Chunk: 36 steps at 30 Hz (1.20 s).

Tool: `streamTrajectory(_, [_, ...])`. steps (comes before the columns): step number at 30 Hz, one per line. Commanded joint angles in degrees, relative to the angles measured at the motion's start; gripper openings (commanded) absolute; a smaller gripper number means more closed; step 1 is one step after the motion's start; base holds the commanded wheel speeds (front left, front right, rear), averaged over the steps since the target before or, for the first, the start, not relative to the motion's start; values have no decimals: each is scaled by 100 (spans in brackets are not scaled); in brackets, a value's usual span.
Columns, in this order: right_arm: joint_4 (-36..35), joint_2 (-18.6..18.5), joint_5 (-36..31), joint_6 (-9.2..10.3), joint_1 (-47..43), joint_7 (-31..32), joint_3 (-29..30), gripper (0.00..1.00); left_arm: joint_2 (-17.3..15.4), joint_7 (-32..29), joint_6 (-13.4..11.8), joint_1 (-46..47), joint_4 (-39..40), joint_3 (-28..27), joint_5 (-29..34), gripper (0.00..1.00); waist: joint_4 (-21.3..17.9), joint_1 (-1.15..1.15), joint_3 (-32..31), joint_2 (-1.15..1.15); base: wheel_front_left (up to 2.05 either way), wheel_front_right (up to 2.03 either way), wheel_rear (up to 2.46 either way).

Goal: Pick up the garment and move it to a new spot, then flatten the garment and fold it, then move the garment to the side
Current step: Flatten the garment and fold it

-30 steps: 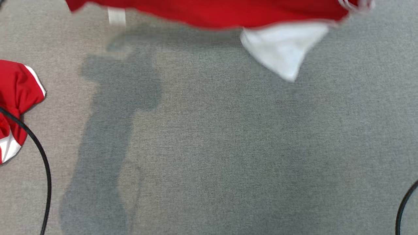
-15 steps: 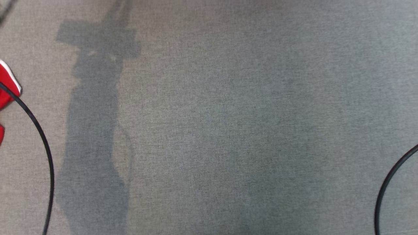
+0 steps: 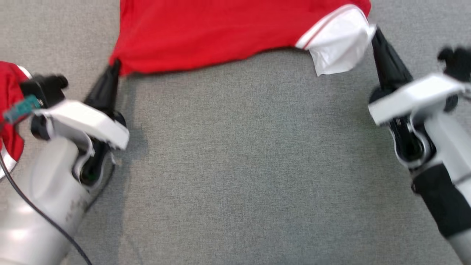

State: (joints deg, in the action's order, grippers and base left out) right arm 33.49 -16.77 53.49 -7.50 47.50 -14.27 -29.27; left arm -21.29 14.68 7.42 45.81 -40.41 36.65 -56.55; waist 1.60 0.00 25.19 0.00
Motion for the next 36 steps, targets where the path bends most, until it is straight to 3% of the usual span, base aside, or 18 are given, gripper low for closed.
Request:
streamTrajectory(1, [-314, -153, 185, 1, -487, -67, 45, 0, -72, 37, 6, -321, 204, -59, -22, 0, 17, 0, -128, 0, 0, 0, 0])
streamTrajectory(4, [-705, -292, 332, 1, -994, -87, 132, 0, -180, 48, 6, -630, 475, -201, 77, 0, 20, 0, -216, 0, 0, 0, 0])
streamTrajectory(10, [-1960, -595, 366, 1, -2391, -108, 566, 0, -598, 49, -355, -1628, 1659, -491, 449, 0, -29, 0, -562, 0, 0, 0, 0])
streamTrajectory(19, [-3780, -798, 286, 1, -4321, 406, 1391, 0, -1516, -706, -1528, -3179, 4154, -613, 239, 0, -54, 0, -1021, 0, 0, 0, 0])
streamTrajectory(23, [-4324, -657, 79, 1, -5065, 866, 1899, 0, -1868, -952, -2203, -3954, 5167, -717, 132, 0, -74, 0, -1170, 0, 0, 0, 0])
streamTrajectory(28, [-4915, -248, -173, 1, -5906, 1517, 2468, 0, -2084, -1032, -2855, -4798, 6034, -794, 46, 0, -21, 0, -1297, 0, 0, 0, 0])
streamTrajectory(32, [-5325, 120, -379, 1, -6346, 1991, 2799, 0, -2183, -1057, -3136, -5245, 6367, -838, -56, 0, 13, 0, -1378, 0, 0, 0, 0])
streamTrajectory(36, [-5590, 444, -572, 1, -6530, 2388, 3054, 0, -2267, -1085, -3221, -5405, 6475, -874, -73, 0, 27, 0, -1413, 0, 0, 0, 0])
